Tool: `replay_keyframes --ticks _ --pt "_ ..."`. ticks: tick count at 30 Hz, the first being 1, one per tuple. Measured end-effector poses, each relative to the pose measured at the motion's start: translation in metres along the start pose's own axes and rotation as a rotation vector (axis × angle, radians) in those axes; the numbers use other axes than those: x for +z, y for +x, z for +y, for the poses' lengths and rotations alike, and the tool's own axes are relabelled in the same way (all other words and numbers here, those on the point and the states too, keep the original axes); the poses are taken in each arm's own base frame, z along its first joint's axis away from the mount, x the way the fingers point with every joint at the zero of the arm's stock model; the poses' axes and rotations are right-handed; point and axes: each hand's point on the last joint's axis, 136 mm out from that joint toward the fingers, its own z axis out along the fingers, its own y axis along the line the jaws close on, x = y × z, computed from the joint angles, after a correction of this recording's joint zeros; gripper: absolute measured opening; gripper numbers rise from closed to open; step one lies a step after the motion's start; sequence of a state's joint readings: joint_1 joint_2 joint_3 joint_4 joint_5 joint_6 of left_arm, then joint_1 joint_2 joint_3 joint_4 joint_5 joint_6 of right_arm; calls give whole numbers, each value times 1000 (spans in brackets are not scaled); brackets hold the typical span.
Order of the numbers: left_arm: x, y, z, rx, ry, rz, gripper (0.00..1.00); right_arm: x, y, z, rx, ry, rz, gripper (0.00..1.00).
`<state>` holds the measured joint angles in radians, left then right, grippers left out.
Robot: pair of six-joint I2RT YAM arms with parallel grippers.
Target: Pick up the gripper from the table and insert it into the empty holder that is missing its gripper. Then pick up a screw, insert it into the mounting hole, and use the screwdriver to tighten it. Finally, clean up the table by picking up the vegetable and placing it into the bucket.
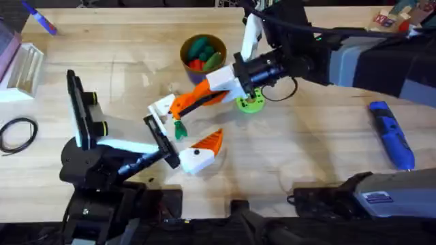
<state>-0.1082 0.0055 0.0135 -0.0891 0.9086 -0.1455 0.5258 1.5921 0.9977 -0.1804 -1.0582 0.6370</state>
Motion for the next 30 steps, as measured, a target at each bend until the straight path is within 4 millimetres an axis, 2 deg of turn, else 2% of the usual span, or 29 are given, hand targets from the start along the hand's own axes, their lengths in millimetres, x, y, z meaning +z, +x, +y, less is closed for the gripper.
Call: replay_keyframes --ticks 5,12,15,23,25,30 --pt "-1 -2 12 -15 -66 -10 986 11 -8 4 31 53 -60 8" --pt "-5 -6 37 -25 -204 -33 988 31 -17 14 -25 98 -134 8" --pt "-6 -6 41 -30 -229 -35 987 34 -18 14 -30 107 -144 8" --pt "-7 -5 45 -40 -248 -34 986 39 -22 9 -34 96 -135 7" --pt "-4 -4 34 -24 -185 -25 987 44 -18 7 -28 81 -103 7" --pt "-2 -1 23 -32 -121 -8 987 47 -17 0 -48 50 -58 7"
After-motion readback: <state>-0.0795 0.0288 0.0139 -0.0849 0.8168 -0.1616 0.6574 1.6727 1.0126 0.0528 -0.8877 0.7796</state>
